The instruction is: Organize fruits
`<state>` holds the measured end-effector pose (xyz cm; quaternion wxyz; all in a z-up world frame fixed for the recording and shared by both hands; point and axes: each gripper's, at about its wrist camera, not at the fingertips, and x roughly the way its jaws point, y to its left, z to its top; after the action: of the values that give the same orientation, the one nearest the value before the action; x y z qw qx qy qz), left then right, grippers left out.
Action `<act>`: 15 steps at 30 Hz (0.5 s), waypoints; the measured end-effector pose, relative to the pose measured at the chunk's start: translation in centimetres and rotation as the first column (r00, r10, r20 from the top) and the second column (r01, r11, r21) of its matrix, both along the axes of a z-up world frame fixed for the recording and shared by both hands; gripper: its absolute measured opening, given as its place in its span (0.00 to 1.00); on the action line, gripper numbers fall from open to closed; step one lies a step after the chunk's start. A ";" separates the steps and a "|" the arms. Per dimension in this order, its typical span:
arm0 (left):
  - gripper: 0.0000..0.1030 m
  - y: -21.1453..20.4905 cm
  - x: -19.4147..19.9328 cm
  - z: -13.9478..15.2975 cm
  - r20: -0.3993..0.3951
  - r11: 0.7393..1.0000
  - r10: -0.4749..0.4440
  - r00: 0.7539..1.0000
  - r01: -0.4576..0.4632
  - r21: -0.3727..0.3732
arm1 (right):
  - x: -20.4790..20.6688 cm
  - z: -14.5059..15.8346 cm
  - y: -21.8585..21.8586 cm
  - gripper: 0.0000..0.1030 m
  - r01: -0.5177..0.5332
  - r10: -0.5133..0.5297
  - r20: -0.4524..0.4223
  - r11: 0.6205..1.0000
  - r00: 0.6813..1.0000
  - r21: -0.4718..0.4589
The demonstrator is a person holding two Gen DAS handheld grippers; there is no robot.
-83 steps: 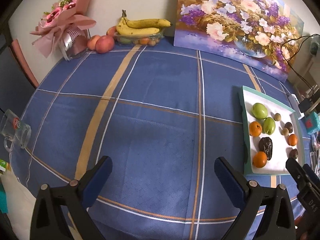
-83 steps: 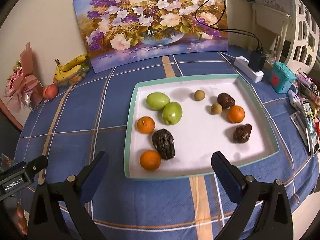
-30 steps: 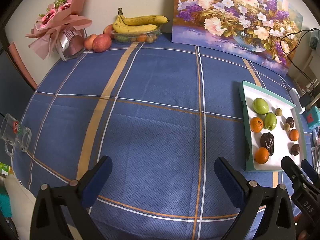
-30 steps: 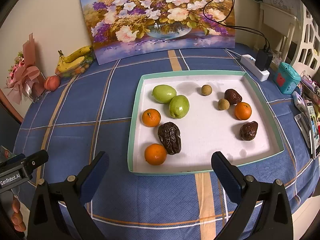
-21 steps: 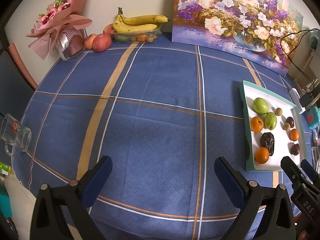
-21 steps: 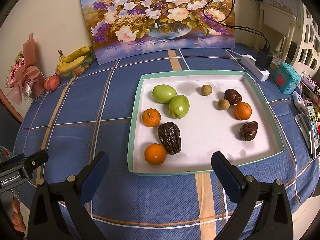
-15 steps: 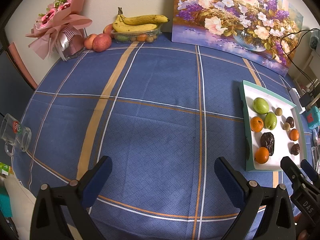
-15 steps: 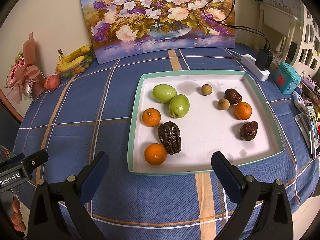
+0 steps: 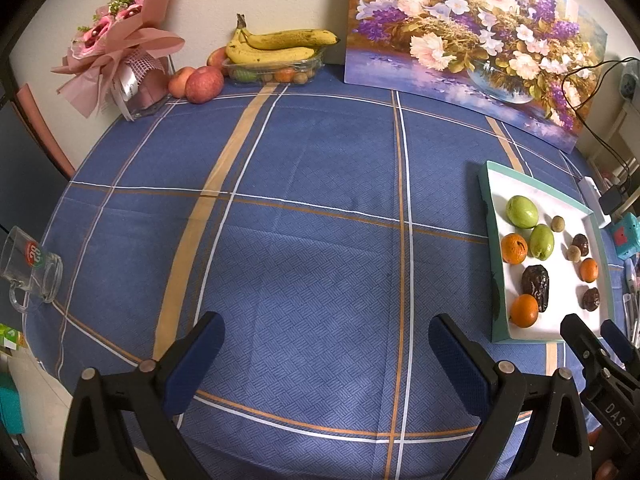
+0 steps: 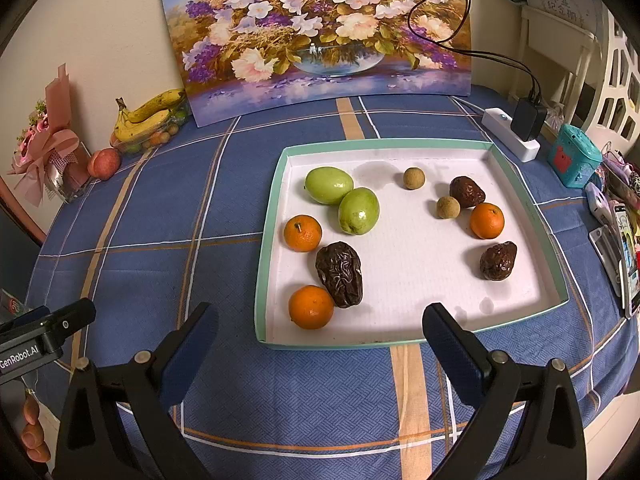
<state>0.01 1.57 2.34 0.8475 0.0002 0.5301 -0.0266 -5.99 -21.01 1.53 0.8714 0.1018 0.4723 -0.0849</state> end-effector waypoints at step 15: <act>1.00 0.1 0.1 0.0 -0.001 1.000 -0.003 1.000 0.003 0.000 | 0.0 0.0 0.0 0.99 0.001 -0.001 -0.001 1.000 1.000 0.000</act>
<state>0.14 1.64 2.37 0.8473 0.0008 0.5304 -0.0278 -5.96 -20.99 1.52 0.8711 0.1020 0.4728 -0.0854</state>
